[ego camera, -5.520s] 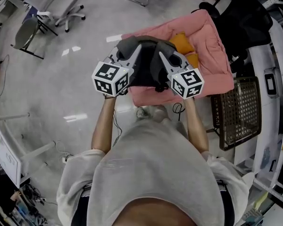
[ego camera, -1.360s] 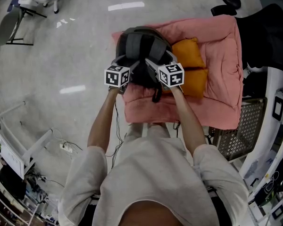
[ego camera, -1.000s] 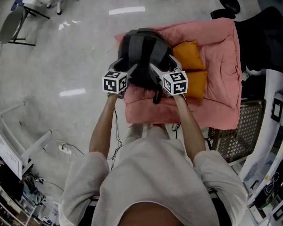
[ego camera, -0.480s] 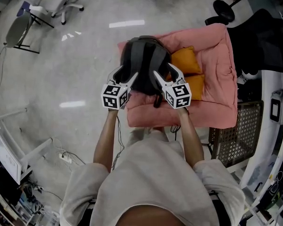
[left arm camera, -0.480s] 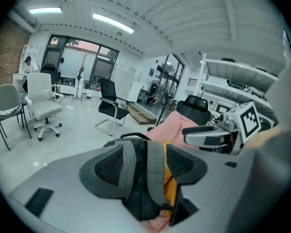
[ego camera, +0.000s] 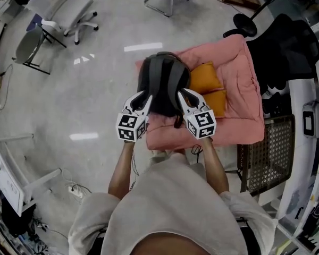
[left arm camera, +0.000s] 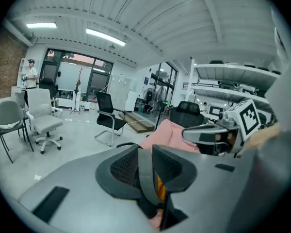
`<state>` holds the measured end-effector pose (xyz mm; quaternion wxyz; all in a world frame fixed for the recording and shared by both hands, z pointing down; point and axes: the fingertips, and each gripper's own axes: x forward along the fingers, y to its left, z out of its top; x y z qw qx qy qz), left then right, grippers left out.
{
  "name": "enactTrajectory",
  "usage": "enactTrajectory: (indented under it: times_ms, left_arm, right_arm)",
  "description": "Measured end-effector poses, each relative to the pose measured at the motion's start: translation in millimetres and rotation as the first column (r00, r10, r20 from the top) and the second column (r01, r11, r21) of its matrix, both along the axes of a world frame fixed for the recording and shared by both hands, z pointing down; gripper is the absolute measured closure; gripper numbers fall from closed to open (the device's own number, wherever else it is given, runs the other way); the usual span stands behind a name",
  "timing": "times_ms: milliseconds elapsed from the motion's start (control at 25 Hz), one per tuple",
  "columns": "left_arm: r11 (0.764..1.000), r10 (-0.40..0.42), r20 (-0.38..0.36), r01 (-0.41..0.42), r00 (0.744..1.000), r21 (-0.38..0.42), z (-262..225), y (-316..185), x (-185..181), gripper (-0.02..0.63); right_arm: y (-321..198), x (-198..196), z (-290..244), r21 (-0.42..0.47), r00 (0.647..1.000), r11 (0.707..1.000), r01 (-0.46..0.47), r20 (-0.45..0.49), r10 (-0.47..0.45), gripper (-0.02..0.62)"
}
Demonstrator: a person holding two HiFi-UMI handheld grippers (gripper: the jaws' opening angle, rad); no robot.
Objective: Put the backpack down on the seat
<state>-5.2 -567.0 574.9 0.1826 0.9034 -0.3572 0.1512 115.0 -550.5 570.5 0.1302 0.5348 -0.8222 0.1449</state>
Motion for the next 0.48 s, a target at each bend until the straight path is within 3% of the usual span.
enactTrajectory:
  times_ms: [200,480]
  left_arm:
    - [1.0,0.011,-0.008,-0.011,1.0,0.022,-17,30,-6,0.566]
    - [0.999,-0.003,-0.015,0.003,1.0,0.041,-39,59,-26,0.588]
  right_arm:
    - [26,-3,-24,0.045,1.0,0.999,-0.019,-0.024,0.02,0.586]
    - [59,-8,-48,0.084,0.999,0.996,-0.022,-0.023,0.024,0.597]
